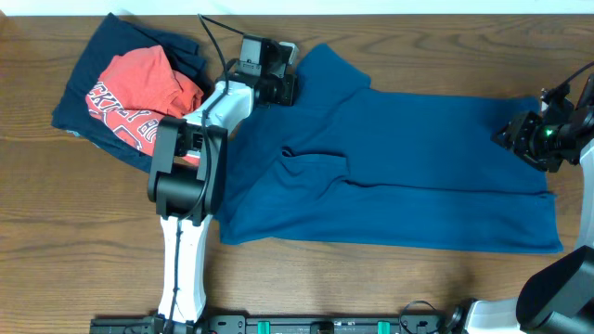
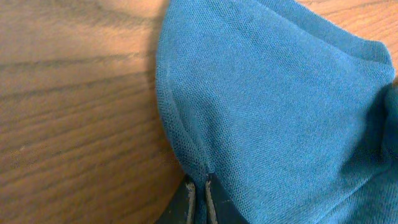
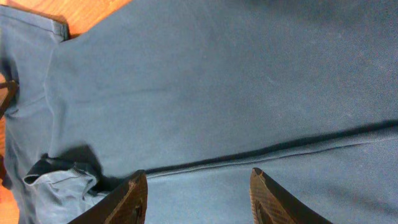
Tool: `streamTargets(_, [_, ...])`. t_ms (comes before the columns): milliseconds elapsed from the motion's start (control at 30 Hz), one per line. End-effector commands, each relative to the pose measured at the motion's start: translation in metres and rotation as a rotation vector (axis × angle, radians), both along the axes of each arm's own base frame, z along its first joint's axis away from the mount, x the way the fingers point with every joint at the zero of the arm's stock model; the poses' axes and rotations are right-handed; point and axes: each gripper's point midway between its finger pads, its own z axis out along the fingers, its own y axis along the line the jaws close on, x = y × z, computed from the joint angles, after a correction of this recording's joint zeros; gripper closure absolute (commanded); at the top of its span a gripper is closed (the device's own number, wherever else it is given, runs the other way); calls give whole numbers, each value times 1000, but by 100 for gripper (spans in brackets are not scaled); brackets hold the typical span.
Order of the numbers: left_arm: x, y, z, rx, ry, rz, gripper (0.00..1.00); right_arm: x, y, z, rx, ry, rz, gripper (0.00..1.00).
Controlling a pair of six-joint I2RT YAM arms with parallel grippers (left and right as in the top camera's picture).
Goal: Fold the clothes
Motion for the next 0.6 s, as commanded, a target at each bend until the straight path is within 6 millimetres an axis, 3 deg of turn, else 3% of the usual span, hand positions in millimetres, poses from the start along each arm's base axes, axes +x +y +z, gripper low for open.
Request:
streamTargets(0, [2,1,52,-17,-62,-12,94,-2,3,-3,10,14,-5,49])
streamTargets(167, [-26,4,71,11,16,-32,94,-1,3,-3,10,13,-4,49])
streamTargets(333, [-71,5,48,74,210,-52,90,0,2,-3,7,8,-5,49])
streamTargets(467, [-103,15,26,199,333,-41,73,1,2,-2,6,4,-5,49])
streamTargets(567, [-118,18,25,226,388,-47,59,2,1,-2,4,0,-5,48])
